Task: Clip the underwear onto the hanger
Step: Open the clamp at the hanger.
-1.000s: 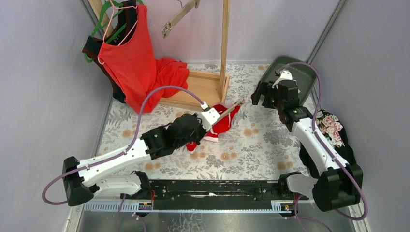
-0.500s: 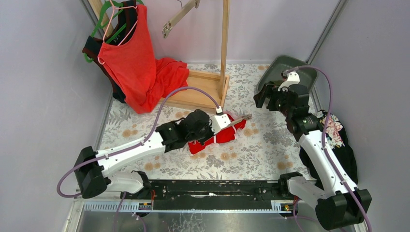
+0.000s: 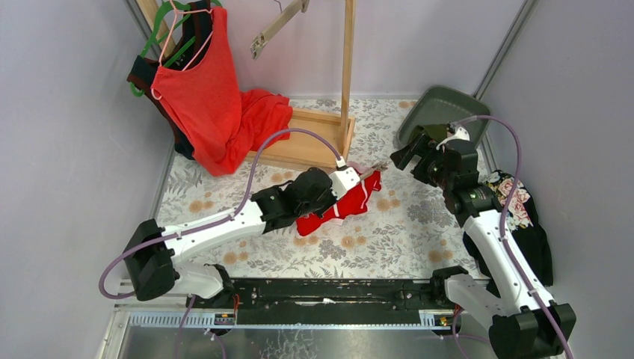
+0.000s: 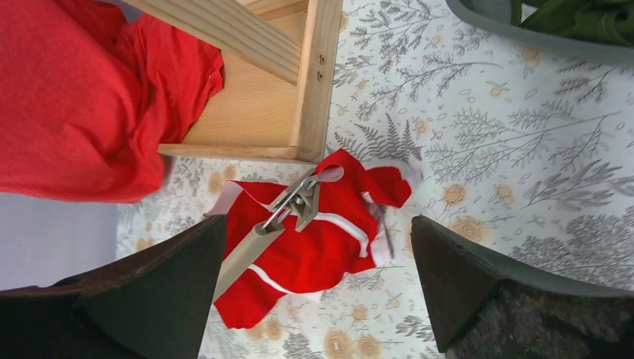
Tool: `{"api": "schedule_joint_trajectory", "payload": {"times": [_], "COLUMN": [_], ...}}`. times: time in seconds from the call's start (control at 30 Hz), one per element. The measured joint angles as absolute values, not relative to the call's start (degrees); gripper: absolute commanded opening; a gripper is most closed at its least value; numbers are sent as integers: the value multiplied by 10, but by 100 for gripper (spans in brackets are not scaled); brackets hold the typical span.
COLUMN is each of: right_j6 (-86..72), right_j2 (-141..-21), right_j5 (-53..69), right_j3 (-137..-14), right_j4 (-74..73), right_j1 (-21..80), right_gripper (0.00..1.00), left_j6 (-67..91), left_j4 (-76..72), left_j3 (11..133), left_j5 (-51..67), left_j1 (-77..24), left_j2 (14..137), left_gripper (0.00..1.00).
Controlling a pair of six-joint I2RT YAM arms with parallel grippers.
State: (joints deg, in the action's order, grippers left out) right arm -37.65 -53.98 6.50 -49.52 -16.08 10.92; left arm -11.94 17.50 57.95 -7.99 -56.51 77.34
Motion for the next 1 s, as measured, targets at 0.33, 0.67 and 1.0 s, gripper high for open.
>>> {"api": "schedule_joint_trajectory", "payload": {"times": [0.33, 0.67, 1.0], "right_j6": [-489, -558, -601], "right_j2": [-598, -628, -666], "right_j5": [68, 67, 59], "right_j3": [-499, -501, -509], "right_j4": [-174, -157, -123], "right_j1": [109, 136, 166], "right_gripper": [99, 94, 78], "left_j6": [-89, -82, -82], "left_j4": [134, 115, 111], "left_j3": [574, 564, 564], "left_j5": [-100, -112, -133], "left_j1": [-565, -577, -595], "left_j2": [779, 785, 805], "left_gripper": [0, 0, 0]}}
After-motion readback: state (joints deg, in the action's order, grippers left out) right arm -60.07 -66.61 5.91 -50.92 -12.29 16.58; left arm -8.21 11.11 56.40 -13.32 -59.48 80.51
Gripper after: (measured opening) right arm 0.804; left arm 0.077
